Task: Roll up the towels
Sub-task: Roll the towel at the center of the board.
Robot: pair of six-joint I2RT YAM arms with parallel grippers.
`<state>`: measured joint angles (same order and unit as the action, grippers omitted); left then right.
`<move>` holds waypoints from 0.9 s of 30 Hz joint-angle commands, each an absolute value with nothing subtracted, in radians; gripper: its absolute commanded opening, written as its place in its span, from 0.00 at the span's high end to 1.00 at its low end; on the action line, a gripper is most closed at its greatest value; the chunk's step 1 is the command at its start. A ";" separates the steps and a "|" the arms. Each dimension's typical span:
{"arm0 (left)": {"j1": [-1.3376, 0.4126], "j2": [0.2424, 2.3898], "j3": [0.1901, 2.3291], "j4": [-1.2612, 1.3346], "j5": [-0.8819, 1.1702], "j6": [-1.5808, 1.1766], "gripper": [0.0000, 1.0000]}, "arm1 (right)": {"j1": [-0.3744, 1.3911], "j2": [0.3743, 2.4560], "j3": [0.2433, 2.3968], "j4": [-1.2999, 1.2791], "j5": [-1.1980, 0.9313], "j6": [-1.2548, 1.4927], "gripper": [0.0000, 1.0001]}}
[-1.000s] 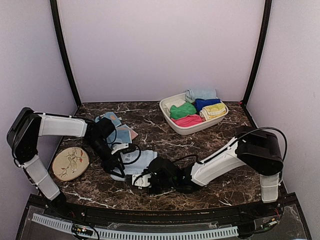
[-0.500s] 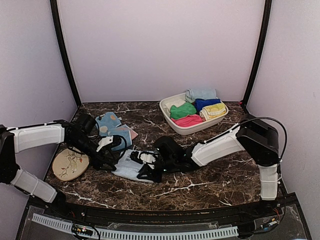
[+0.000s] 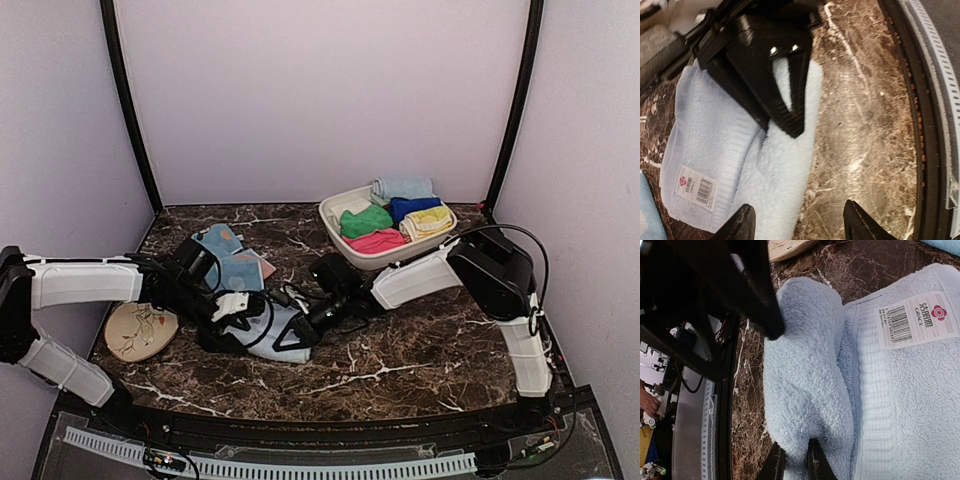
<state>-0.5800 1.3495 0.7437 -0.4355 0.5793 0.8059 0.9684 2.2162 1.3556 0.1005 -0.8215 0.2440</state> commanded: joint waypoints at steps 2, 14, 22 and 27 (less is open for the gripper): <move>-0.587 1.450 0.793 -0.359 0.448 0.817 0.41 | 0.963 2.275 1.296 -0.031 -0.862 0.353 1.00; -0.582 1.665 0.912 -0.493 0.501 0.716 0.89 | 0.950 2.138 1.187 0.182 -0.711 0.423 0.69; -0.563 1.756 0.984 -0.634 0.582 0.718 0.92 | 0.950 1.860 0.867 0.408 -0.389 0.403 0.51; -0.566 1.755 1.019 -0.775 0.657 0.767 0.94 | 1.007 1.611 0.724 0.406 -0.069 0.252 0.06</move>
